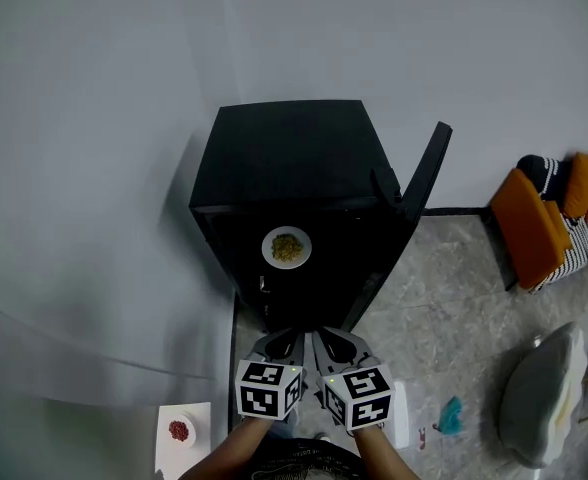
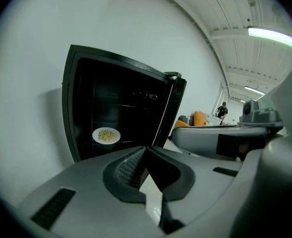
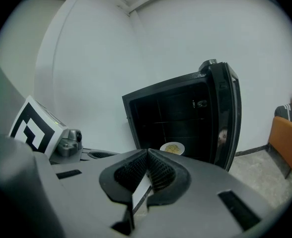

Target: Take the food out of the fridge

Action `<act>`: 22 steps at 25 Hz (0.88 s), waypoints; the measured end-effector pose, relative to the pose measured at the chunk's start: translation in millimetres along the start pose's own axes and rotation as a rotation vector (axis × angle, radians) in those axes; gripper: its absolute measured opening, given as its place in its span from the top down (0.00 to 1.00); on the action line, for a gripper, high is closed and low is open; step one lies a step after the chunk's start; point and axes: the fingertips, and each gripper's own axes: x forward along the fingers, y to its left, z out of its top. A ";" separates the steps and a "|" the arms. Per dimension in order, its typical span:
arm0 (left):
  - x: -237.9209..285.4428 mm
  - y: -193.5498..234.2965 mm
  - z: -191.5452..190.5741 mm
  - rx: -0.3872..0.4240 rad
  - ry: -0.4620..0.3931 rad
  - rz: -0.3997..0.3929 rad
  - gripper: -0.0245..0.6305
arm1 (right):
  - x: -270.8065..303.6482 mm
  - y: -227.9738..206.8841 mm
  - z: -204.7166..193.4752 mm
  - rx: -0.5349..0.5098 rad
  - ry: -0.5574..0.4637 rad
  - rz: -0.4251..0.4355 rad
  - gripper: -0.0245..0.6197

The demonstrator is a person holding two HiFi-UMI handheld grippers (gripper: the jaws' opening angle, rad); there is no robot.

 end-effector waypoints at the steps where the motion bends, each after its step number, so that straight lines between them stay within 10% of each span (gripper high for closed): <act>1: 5.6 6.1 1.2 -0.011 0.002 -0.006 0.94 | 6.5 -1.0 2.3 -0.002 0.003 -0.004 0.93; 22: 108.6 102.2 8.5 -0.656 -0.162 -0.339 0.94 | 103.3 -16.2 27.2 -0.065 0.097 -0.068 0.93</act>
